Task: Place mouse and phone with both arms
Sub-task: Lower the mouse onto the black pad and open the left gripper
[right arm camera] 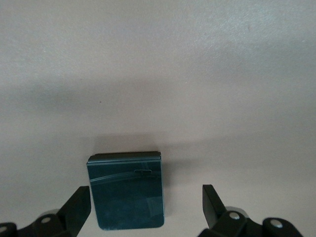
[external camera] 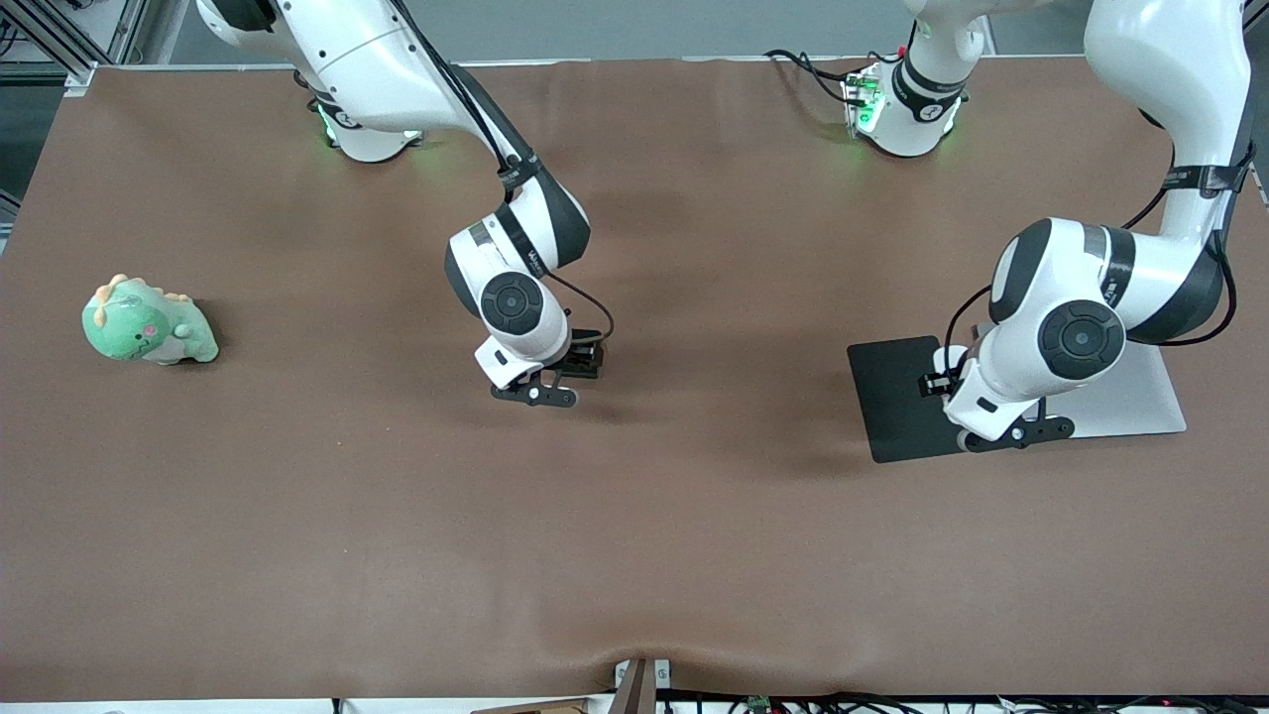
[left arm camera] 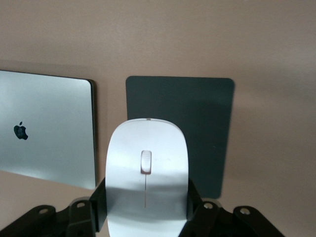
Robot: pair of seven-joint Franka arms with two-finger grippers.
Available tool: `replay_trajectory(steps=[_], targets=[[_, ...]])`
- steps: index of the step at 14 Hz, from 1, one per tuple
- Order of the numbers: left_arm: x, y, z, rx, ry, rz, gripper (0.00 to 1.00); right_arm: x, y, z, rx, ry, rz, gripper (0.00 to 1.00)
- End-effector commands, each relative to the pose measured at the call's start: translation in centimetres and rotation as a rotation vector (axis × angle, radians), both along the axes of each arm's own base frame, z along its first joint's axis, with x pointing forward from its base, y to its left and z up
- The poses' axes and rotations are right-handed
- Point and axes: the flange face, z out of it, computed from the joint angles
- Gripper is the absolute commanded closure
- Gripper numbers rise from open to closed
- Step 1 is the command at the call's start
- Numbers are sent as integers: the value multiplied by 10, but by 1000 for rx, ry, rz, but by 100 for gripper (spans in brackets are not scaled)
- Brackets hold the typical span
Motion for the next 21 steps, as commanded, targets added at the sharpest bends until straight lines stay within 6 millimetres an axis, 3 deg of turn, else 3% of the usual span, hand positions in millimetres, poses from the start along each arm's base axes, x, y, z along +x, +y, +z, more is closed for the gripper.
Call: replay_trajectory(steps=[1, 4, 9, 15, 21], targets=[[-18, 3, -17, 1, -46, -36, 100, -12, 11, -3, -3, -29, 30, 0], [-25, -1, -44, -32, -81, -54, 100, -19, 25, -10, 9, -57, 35, 0], [-35, -5, -82, -62, -86, -74, 100, -27, 16, -30, 13, -66, 24, 0], [-36, 17, -124, -77, -94, -76, 100, -36, 25, -35, 12, -73, -4, 0], [-35, 15, -140, -99, -96, -73, 100, -42, 29, -45, 8, -72, 5, 0]])
